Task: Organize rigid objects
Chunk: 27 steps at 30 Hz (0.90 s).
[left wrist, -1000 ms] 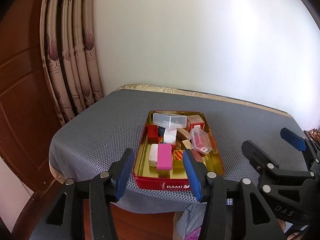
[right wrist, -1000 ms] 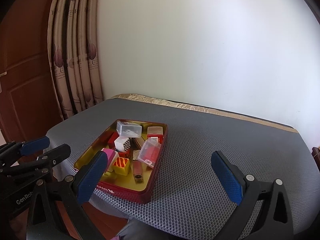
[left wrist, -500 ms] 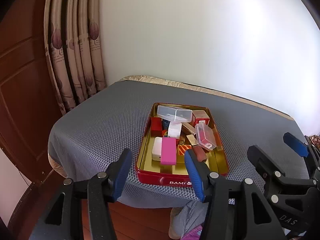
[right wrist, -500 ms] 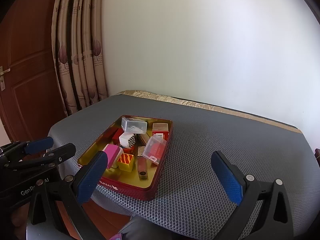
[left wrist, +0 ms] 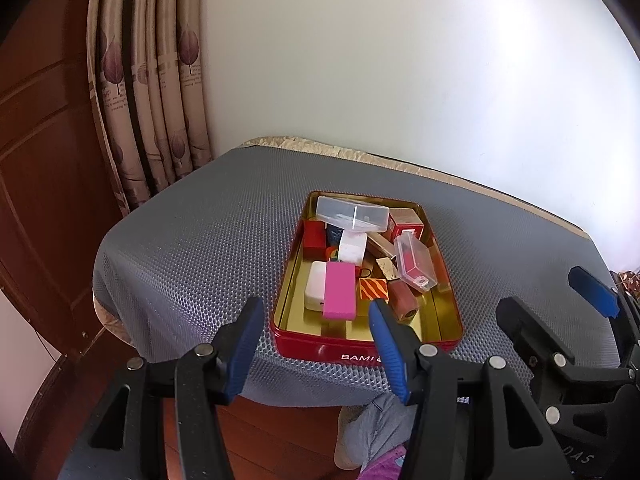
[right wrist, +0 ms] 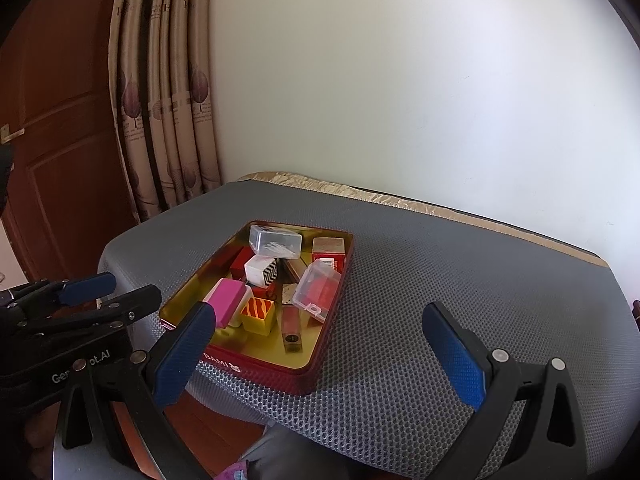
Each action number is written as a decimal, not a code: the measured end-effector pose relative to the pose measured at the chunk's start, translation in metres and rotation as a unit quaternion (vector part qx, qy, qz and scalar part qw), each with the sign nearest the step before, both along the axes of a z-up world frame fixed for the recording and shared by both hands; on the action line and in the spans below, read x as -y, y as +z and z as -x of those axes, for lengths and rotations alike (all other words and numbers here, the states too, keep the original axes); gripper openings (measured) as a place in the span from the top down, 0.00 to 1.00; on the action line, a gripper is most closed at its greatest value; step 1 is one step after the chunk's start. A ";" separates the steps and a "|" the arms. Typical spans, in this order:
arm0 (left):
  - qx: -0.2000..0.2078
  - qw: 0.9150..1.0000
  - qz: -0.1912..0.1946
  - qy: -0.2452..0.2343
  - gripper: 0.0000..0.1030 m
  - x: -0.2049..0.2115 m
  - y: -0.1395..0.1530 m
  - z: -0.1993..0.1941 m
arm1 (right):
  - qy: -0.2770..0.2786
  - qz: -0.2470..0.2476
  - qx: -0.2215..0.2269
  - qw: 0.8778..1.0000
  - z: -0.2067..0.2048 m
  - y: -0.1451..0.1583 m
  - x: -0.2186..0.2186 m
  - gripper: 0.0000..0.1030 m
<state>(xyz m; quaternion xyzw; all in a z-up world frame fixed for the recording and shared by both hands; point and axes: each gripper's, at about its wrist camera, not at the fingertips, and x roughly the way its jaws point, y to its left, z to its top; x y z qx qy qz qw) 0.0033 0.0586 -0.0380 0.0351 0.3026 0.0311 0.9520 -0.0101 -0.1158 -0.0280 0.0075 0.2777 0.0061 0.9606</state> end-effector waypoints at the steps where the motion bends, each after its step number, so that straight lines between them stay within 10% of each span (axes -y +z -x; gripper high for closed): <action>1: 0.000 1.000 -0.001 0.001 0.46 0.000 0.000 0.000 | 0.001 0.000 0.000 1.000 0.000 0.000 0.000 0.00; 27: -0.013 1.000 -0.002 0.000 0.46 0.001 -0.005 -0.003 | 0.006 -0.005 -0.008 1.000 -0.001 -0.002 0.000 0.00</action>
